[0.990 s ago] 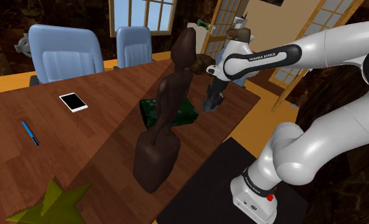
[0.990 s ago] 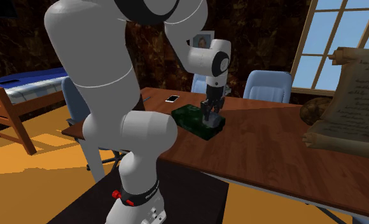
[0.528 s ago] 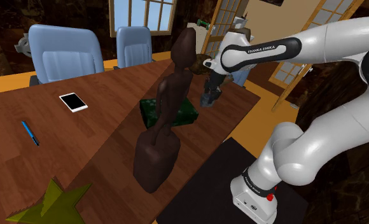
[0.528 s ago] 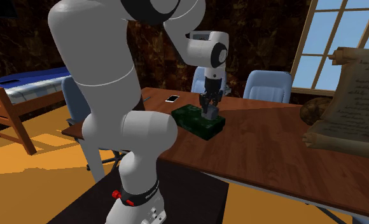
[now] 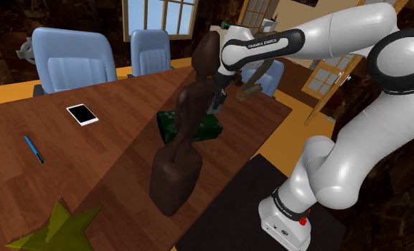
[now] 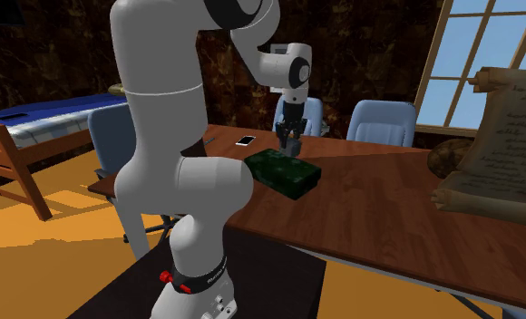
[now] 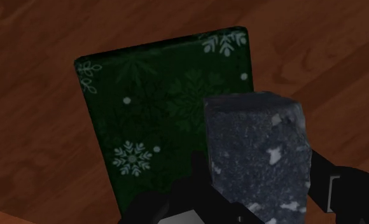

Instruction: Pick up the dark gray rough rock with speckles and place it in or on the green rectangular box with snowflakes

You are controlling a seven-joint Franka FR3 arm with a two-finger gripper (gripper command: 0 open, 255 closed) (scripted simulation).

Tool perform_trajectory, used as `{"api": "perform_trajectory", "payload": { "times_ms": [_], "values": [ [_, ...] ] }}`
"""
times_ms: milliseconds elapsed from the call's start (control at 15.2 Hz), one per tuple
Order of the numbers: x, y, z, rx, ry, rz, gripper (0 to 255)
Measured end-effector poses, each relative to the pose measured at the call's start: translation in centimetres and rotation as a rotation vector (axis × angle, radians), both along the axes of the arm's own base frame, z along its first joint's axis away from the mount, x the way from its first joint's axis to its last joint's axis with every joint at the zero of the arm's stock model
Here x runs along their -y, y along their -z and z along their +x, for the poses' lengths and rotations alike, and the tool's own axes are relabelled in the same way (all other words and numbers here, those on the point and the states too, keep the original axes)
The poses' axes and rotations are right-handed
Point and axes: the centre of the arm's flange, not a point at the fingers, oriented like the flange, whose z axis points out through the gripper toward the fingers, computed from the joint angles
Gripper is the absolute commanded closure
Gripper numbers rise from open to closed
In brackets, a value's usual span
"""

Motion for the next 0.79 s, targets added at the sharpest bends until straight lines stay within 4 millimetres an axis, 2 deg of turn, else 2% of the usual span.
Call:
{"api": "perform_trajectory", "payload": {
  "times_ms": [396, 792],
  "values": [
    [-5.0, -0.5, 5.6, 0.000, 0.000, 0.000, 255],
    [-6.0, 2.0, 6.5, 0.000, 0.000, 0.001, 255]
  ]
}}
